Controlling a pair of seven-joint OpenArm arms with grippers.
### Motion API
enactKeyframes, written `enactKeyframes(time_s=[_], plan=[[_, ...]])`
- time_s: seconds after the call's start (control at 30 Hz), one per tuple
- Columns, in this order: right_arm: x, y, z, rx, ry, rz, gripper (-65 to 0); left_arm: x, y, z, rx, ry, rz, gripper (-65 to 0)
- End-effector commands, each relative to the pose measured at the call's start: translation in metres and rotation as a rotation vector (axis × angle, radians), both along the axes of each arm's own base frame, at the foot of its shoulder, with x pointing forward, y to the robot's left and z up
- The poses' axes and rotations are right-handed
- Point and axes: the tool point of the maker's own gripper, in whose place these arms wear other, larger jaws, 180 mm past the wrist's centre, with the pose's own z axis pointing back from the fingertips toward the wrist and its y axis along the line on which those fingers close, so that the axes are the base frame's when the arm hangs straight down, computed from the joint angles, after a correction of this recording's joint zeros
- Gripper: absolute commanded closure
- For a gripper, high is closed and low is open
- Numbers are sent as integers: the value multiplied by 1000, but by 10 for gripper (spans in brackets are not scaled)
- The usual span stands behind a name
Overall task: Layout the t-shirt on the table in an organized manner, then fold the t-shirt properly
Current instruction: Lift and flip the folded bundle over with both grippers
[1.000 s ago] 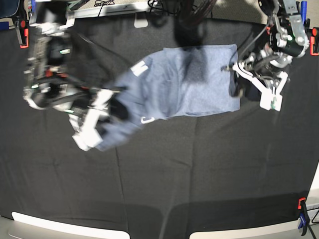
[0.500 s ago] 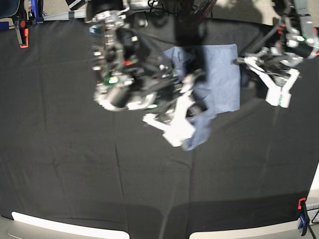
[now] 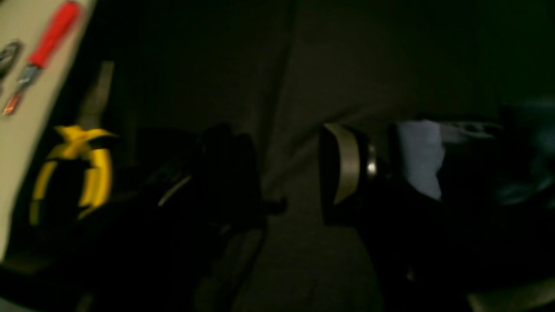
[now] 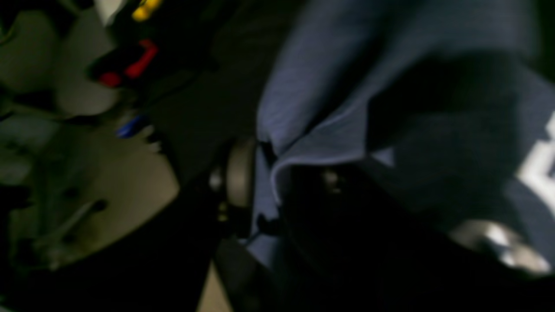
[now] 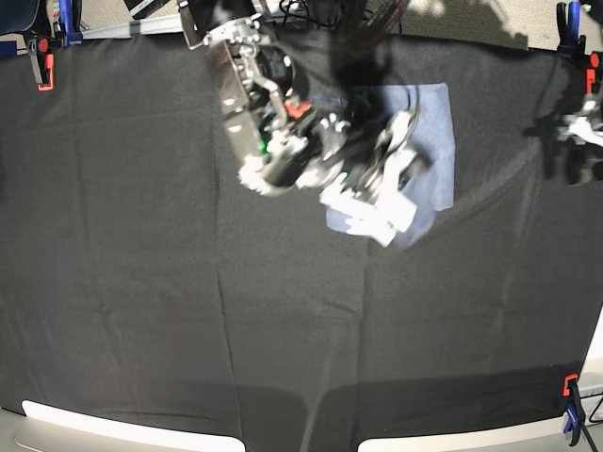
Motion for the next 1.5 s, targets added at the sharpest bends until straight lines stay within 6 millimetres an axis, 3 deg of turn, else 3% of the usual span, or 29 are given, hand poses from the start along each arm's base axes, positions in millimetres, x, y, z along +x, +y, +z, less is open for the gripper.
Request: enactKeyframes(time_s=[0.0, 0.13, 0.27, 0.47, 0.63, 0.83, 0.93, 1.1, 1.17, 1.33, 1.47], plan=[[0, 16, 25, 110, -19, 15, -240, 4, 2, 14, 16, -47, -8, -290], [-21, 41, 58, 300, -32, 111, -246, 2, 5, 14, 16, -47, 1, -290], [-22, 43, 95, 505, -38, 118, -246, -1, 2, 13, -3, -46, -7, -290], [-12, 36, 106, 533, -70, 125, -246, -7, -5, 12, -44, -48, -24, -290], [20, 13, 100, 419, -119, 92, -246, -11, -36, 20, -175, -102, -145, -290], [89, -46, 82, 180, -219, -88, -246, -15, -61, 26, -277, -145, -226, -290], [110, -66, 80, 114, -262, -165, -233, -17, -70, 21, -309, -140, -226, -272], [126, -67, 70, -24, -341, -172, -67, -21, -127, 14, -426, -152, -371, 0], [130, -68, 56, -96, -350, -153, -6, -26, -153, 3, -453, -105, -439, 0], [141, -62, 24, -174, -300, -121, 0, -52, -210, -16, -520, 21, -624, 0], [150, -61, 2, -207, -228, -104, 0, -70, -229, -39, -481, 144, -687, 0]])
